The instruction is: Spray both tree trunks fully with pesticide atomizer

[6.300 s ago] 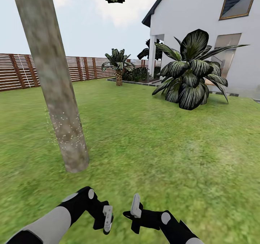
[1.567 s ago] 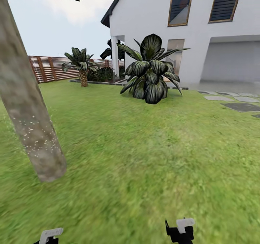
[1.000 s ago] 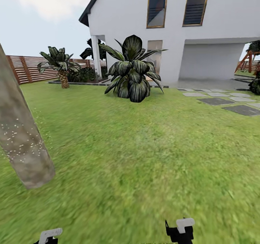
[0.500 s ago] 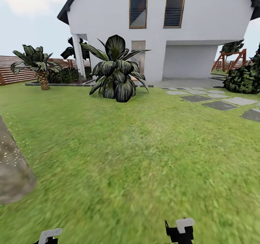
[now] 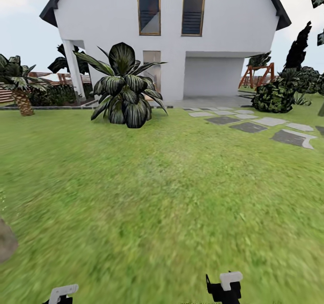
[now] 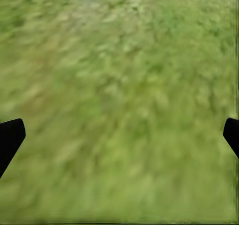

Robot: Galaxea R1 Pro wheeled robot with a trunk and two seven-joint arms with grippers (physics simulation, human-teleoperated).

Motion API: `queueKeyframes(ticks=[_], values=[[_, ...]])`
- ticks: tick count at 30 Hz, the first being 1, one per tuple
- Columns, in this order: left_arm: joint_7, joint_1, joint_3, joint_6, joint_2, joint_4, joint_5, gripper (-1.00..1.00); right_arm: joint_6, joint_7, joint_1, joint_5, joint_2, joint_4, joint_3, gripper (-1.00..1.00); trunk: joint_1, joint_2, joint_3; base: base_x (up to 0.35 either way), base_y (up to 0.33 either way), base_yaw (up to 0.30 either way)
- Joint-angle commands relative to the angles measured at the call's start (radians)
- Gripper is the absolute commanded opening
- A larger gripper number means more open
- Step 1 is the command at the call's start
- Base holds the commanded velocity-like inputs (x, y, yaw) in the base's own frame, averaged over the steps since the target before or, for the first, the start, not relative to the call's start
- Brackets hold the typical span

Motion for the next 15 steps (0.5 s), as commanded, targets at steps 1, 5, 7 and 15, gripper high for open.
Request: queueKeyframes(ticks=[1, 5, 7, 15], values=[[-0.005, 0.0, -0.002, -0.003, 0.0, 0.001, 0.009, -1.0, -0.001, -0.009, -0.001, 0.011, 0.0, 0.001, -0.001, 1.0, 0.0, 0.0, -0.001, 0.0, 0.0, -0.272], [-0.005, 0.0, -0.002, -0.003, -0.001, 0.001, 0.008, -1.0, -0.001, -0.009, -0.001, 0.011, 0.0, 0.001, -0.001, 1.0, 0.0, 0.0, -0.001, 0.0, 0.0, -0.272], [-0.005, 0.0, -0.002, -0.003, -0.001, 0.001, 0.008, -1.0, -0.001, -0.009, -0.001, 0.011, 0.0, 0.001, -0.001, 1.0, 0.0, 0.0, -0.001, 0.0, 0.0, -0.272], [-0.005, 0.0, -0.002, -0.003, -0.001, 0.002, 0.007, -1.0, -0.001, -0.009, -0.001, 0.011, 0.001, 0.001, -0.001, 1.0, 0.0, 0.0, -0.001, 0.0, 0.0, -0.273]])
